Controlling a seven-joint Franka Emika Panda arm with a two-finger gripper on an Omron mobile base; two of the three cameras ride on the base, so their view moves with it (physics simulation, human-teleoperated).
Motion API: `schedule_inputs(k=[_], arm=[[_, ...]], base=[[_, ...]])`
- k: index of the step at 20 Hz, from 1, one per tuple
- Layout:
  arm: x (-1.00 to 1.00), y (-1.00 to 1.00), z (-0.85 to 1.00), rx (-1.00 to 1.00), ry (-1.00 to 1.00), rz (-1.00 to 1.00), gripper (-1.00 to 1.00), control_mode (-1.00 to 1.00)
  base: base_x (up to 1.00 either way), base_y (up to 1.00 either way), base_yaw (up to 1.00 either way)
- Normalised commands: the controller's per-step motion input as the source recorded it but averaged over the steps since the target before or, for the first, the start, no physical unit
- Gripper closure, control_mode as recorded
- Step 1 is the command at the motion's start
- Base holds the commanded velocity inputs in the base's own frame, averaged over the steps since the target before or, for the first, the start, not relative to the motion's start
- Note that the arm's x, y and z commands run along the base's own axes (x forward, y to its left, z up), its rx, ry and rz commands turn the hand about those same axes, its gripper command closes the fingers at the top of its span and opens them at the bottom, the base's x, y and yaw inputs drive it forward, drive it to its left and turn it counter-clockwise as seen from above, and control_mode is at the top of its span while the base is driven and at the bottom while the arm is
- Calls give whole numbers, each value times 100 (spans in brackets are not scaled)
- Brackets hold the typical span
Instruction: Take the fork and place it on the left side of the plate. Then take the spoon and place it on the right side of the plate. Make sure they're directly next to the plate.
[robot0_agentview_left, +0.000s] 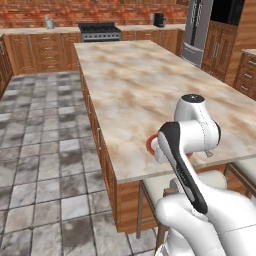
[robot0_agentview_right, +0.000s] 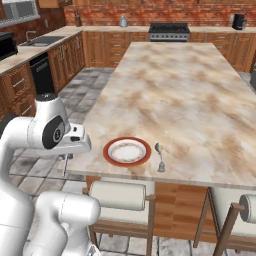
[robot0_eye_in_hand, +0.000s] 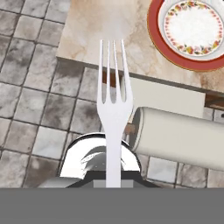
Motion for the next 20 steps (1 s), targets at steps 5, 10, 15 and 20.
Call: schedule_inputs(k=[5, 10, 15, 20], arm=[[33, 15, -4, 0, 2, 0, 100, -100], [99, 64, -57, -4, 7, 0, 100, -100], [81, 26, -50, -1, 5, 0, 100, -100], [68, 3, -19, 0, 6, -10, 100, -100]], base=[[50, 12, 0], [0, 0, 0], [0, 0, 0], [0, 0, 0]])
